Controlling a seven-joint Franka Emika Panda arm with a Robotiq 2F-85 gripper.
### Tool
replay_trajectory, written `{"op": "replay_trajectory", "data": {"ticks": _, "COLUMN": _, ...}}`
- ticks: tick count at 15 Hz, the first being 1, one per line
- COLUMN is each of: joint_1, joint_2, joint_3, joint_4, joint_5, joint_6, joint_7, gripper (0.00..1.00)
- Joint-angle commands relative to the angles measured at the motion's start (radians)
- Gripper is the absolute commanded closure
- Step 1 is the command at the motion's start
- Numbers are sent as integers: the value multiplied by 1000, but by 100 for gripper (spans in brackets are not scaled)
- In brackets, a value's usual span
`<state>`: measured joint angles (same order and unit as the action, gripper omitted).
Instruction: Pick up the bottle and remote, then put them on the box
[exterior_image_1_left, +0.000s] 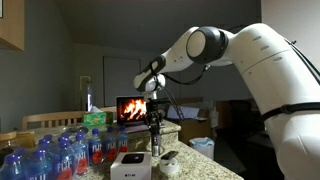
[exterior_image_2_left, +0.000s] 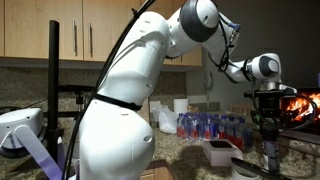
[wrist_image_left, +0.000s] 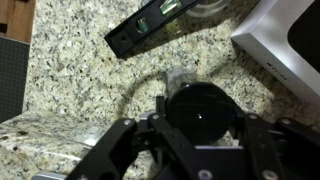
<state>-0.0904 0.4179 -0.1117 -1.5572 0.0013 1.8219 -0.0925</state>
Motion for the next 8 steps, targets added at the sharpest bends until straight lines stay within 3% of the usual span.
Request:
{"op": "replay_trajectory", "data": {"ticks": 1, "joint_1": -23, "joint_2": 28, "joint_3": 14, "joint_4": 59, "joint_5": 8, "joint_6": -75, "joint_7": 2, "gripper": 69}}
{"op": "replay_trajectory", "data": {"ticks": 8, "joint_1": -17, "joint_2": 1, "joint_3": 15, "joint_4": 67, "joint_5": -16, "joint_6": -112, "joint_7": -2, "gripper": 69}}
